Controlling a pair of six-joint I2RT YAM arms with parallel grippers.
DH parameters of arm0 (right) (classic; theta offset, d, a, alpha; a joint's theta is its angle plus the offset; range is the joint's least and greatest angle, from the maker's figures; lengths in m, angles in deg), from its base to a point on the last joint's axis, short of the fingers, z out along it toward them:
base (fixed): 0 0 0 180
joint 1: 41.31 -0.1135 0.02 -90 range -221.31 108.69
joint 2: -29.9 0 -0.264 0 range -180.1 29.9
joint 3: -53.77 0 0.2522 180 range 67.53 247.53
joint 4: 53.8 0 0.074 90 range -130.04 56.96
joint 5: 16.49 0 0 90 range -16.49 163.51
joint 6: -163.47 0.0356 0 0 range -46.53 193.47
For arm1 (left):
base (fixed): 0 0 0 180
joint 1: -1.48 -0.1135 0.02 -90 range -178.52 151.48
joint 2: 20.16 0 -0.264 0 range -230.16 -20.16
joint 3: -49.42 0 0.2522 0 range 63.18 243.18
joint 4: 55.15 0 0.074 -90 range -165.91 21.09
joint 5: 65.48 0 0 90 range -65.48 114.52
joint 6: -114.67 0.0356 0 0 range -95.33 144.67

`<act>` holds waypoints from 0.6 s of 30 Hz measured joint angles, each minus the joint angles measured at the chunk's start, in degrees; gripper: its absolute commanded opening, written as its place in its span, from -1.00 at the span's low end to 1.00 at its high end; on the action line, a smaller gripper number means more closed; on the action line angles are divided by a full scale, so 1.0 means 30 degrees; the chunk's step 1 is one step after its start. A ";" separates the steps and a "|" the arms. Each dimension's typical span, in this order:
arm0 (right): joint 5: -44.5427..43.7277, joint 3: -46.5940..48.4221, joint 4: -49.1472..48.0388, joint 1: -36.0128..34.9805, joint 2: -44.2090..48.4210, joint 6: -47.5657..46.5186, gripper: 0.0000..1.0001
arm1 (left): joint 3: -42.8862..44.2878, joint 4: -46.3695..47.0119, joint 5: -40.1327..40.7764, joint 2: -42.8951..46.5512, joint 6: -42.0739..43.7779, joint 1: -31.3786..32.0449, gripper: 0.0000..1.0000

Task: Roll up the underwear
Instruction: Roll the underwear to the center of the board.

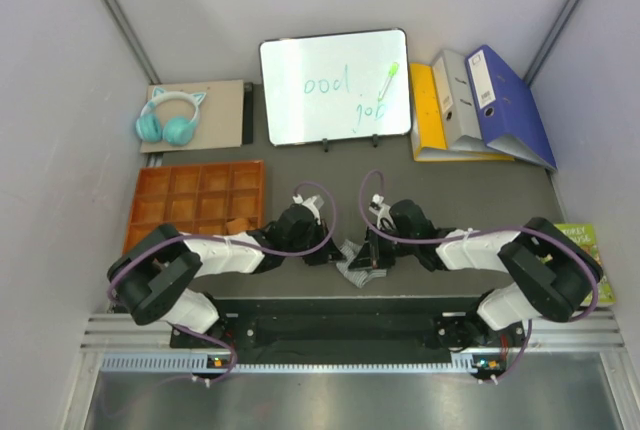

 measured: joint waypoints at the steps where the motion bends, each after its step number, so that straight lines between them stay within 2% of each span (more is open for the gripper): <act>1: 0.0015 0.0087 0.0189 0.0022 0.0000 -0.0087 -0.60 | 0.0160 -0.0073 -0.0022 -0.0189 -0.0007 -0.0007 -1.00; 2: 0.0029 0.0226 0.0495 0.0073 0.0007 -0.0160 -0.38 | 0.0444 -0.0313 -0.0080 -0.0408 0.0007 -0.0007 -1.00; 10: -0.0634 0.1443 0.3803 0.0095 0.1093 -0.1472 0.18 | 0.3096 -0.2827 -0.0248 -0.2018 0.0328 0.0000 -1.00; 14: -0.1501 0.1574 0.5967 0.0197 0.2565 -0.2164 0.64 | 0.3789 -0.3300 -0.0379 -0.2557 0.0328 0.0015 -1.00; 18: -0.2404 0.1610 0.8320 0.0641 0.4437 -0.2659 0.83 | 0.4073 -0.3468 -0.0452 -0.2790 0.0328 0.0022 -1.00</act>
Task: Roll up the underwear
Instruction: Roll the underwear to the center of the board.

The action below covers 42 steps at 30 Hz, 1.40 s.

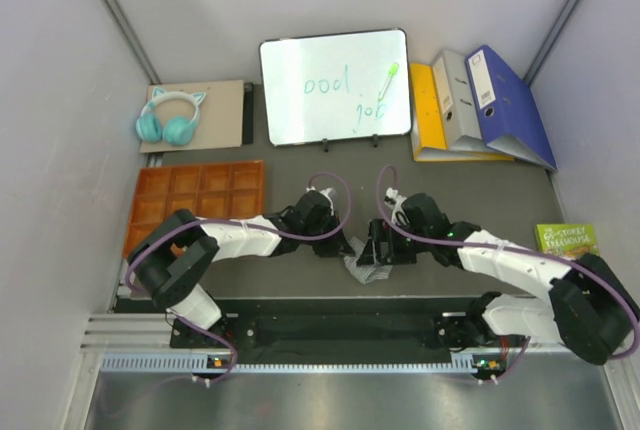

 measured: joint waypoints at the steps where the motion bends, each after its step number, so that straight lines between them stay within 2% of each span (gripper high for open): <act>1: -0.0211 0.0022 0.0474 0.0153 0.0532 -0.0131 0.83 | 0.0036 -0.0044 0.0000 -0.0015 0.0000 0.0007 -1.00; 5: -0.0692 0.0015 0.1472 0.1268 0.2412 -0.0481 0.83 | 0.0095 -0.0080 0.0007 -0.0051 0.0044 0.0029 -1.00; 9: -0.0721 -0.0350 0.1217 0.1931 0.2579 -0.0452 0.82 | 0.0248 -0.0138 0.0015 -0.0175 0.0073 0.0087 -1.00; 22: -0.1355 -0.2535 0.0627 0.1974 0.3300 0.0911 0.81 | 0.0772 -0.0874 0.0197 -0.0342 0.0270 0.0226 -1.00; 38: 0.0357 -0.3169 -0.3585 0.1989 0.1443 0.1763 0.68 | 0.1180 -0.1355 0.0401 -0.0510 0.0335 0.0379 -1.00; 42: 0.0554 -0.2659 -0.3679 0.1851 0.0692 0.1661 0.67 | 0.1202 -0.1399 0.0459 -0.0517 0.0328 0.0415 -1.00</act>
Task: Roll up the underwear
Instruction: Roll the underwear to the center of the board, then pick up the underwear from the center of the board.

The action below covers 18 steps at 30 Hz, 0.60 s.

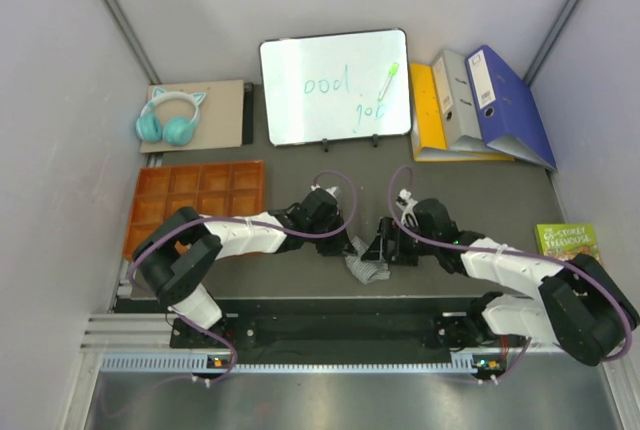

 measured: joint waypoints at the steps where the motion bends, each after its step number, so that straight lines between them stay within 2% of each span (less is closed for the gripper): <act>1: 0.0000 0.0175 0.0073 -0.0080 -0.0131 -0.0087 0.67 | 0.0000 0.0007 0.0000 0.0000 0.0007 0.0000 -1.00; 11: -0.0896 0.3002 0.2142 -0.2055 -0.1464 -0.1559 0.59 | 0.0080 -0.0015 -0.0007 -0.0073 0.0000 0.0007 -1.00; 14: -0.1392 0.3614 0.2710 -0.2594 -0.1858 -0.1960 0.52 | 0.0087 -0.0022 -0.0007 -0.0073 0.0000 0.0007 -1.00; 18: -0.2098 0.4131 0.3439 -0.3133 -0.2419 -0.2441 0.33 | 0.0087 -0.0015 -0.0007 -0.0073 -0.0007 0.0007 -1.00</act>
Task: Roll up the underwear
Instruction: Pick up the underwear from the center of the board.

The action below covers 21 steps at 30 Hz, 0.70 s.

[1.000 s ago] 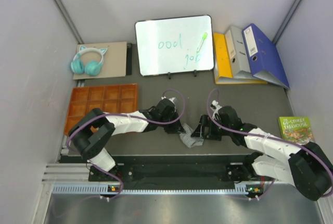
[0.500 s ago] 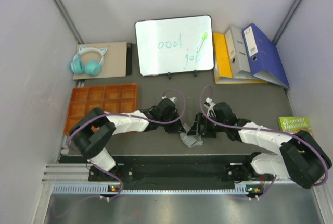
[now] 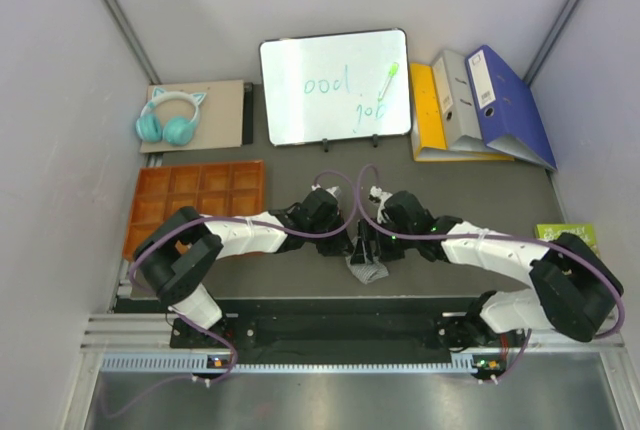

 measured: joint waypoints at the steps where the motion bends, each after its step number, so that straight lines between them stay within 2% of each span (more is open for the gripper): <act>1: -0.0255 0.0138 0.0226 -0.0175 -0.0153 -0.0131 0.29 | 0.0000 0.0000 0.0000 0.0000 0.0000 0.0007 -1.00; 2: -0.0503 0.0262 0.0423 -0.0350 -0.0284 -0.0299 0.24 | 0.0000 0.0000 0.0007 0.0000 0.0000 0.0007 -1.00; 5: -0.1297 0.0663 0.1027 -0.0874 -0.0663 -0.0721 -0.09 | 0.0000 0.0000 0.0007 0.0000 0.0007 0.0015 -1.00; 8: -0.1887 0.1056 0.1596 -0.1202 -0.1056 -0.1035 -0.49 | 0.0000 0.0000 0.0007 0.0000 0.0000 0.0015 -1.00; 9: -0.1974 0.1173 0.1778 -0.1239 -0.1158 -0.1100 -0.78 | 0.0000 0.0000 0.0007 0.0007 0.0000 0.0015 -0.94; 11: -0.2084 0.1362 0.2084 -0.1260 -0.1290 -0.1129 -0.99 | 0.0000 0.0000 0.0029 0.0015 0.0007 0.0015 -0.77; 12: -0.2076 0.1428 0.2222 -0.1268 -0.1290 -0.1195 -1.00 | 0.0000 -0.0022 0.0058 0.0036 0.0007 0.0015 -0.45; 14: -0.2120 0.1486 0.2353 -0.1268 -0.1290 -0.1166 -1.00 | 0.0044 -0.0182 0.0233 0.0102 0.0080 0.0036 -0.21; 15: -0.2149 0.1559 0.2455 -0.1268 -0.1290 -0.1144 -1.00 | 0.0095 -0.0372 0.0372 0.0146 0.0168 0.0051 0.04; 21: -0.2317 0.2346 0.3402 -0.1260 -0.1464 -0.1100 -1.00 | 0.0692 -0.2922 0.1785 0.1362 0.0940 -0.0750 0.49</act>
